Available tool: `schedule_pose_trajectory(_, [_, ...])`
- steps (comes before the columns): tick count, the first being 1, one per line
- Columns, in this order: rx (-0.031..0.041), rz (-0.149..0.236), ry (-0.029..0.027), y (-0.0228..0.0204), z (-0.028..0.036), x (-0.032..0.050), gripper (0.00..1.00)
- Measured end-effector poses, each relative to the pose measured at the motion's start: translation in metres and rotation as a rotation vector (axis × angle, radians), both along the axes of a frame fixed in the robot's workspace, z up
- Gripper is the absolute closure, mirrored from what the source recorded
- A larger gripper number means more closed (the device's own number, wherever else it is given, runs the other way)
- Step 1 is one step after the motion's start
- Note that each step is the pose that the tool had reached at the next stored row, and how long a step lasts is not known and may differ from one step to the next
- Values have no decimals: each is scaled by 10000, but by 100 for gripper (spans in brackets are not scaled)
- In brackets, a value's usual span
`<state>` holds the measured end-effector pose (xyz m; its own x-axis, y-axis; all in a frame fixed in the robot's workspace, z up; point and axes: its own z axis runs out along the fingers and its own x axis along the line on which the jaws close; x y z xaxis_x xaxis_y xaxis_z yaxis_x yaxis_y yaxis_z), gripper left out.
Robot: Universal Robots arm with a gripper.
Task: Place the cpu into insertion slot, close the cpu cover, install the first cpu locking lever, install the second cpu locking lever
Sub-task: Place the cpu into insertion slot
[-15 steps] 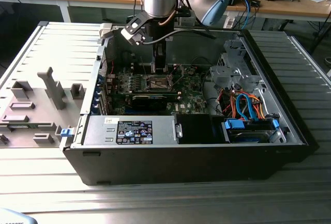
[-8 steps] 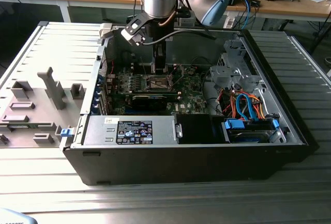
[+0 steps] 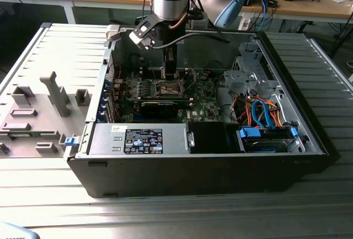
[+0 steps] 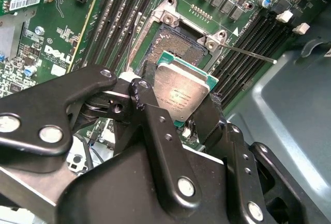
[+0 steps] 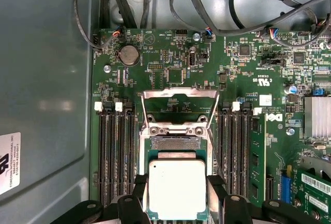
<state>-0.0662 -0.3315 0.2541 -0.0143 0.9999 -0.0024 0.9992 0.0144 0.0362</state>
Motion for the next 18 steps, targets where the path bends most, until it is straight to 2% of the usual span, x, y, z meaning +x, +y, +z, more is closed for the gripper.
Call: schedule_pose_trajectory(18, [0, 0, 0, 11, -61, 0, 46])
